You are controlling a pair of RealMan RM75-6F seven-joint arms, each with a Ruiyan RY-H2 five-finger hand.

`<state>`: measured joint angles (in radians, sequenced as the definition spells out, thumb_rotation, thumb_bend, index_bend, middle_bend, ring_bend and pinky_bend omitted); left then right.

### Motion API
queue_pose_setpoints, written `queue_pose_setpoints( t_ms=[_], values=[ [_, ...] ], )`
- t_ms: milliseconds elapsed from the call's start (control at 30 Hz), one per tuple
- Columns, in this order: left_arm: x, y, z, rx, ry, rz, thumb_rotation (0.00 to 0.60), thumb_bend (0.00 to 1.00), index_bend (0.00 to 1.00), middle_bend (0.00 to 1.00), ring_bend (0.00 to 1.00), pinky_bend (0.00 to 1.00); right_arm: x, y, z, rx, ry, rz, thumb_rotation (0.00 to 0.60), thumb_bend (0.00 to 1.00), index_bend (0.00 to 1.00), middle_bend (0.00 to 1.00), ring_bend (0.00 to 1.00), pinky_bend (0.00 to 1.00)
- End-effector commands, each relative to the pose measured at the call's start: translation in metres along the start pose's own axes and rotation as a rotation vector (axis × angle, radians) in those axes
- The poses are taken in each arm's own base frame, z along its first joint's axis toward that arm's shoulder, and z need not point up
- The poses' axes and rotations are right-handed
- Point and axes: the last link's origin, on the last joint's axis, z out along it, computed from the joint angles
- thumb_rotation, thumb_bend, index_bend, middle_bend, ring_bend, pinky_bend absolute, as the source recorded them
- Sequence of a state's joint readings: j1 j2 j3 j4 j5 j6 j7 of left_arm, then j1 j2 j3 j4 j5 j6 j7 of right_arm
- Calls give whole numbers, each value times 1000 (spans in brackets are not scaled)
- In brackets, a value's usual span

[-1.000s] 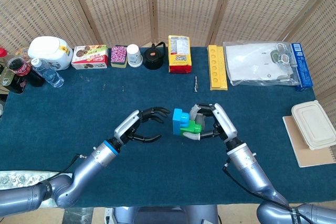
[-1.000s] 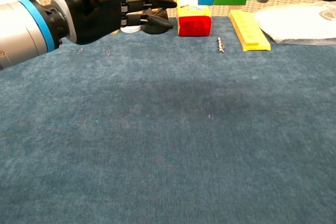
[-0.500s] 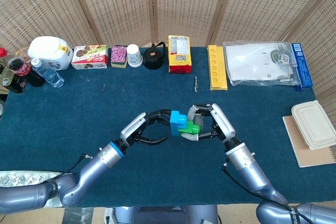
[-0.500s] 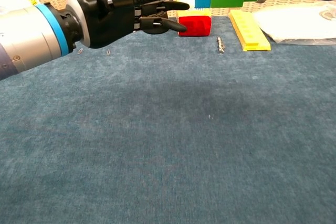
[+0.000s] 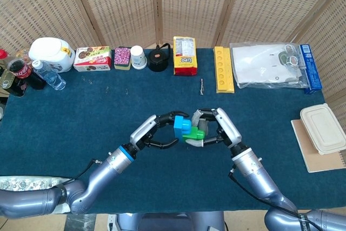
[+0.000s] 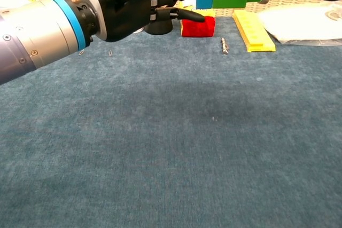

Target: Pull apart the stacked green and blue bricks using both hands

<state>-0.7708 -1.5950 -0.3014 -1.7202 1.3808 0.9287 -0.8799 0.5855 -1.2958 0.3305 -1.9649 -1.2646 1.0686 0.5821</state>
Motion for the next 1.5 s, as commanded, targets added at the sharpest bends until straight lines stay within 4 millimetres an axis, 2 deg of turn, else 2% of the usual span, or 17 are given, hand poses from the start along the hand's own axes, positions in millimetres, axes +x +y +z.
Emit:
queue_pose_setpoints(
  t_ms=[33,433,667,1367,1500],
  values=[
    [-2,1,0,-2,-5,2,496,347,388,232,142,293,-1,0,1,1,-2,1,600,51,707,678,750,720],
    [-4,2,0,-3,3,-5,506,428,498,232,142,293,0,0,2,-3,3,8,600,51,706,678,750,720],
    [-3,3,1,-12,22,-8,501,435,538,232,142,293,0,1,3,-7,-1,22,600,51,707,678,750,720],
    [19,7,-12,-40,72,-48,504,435,551,232,142,293,17,2,-2,-30,12,27,600,51,707,678,751,720],
    [28,11,-24,-60,86,-15,503,434,552,232,142,293,26,10,-5,-68,10,-24,600,51,707,677,750,717]
  ],
)
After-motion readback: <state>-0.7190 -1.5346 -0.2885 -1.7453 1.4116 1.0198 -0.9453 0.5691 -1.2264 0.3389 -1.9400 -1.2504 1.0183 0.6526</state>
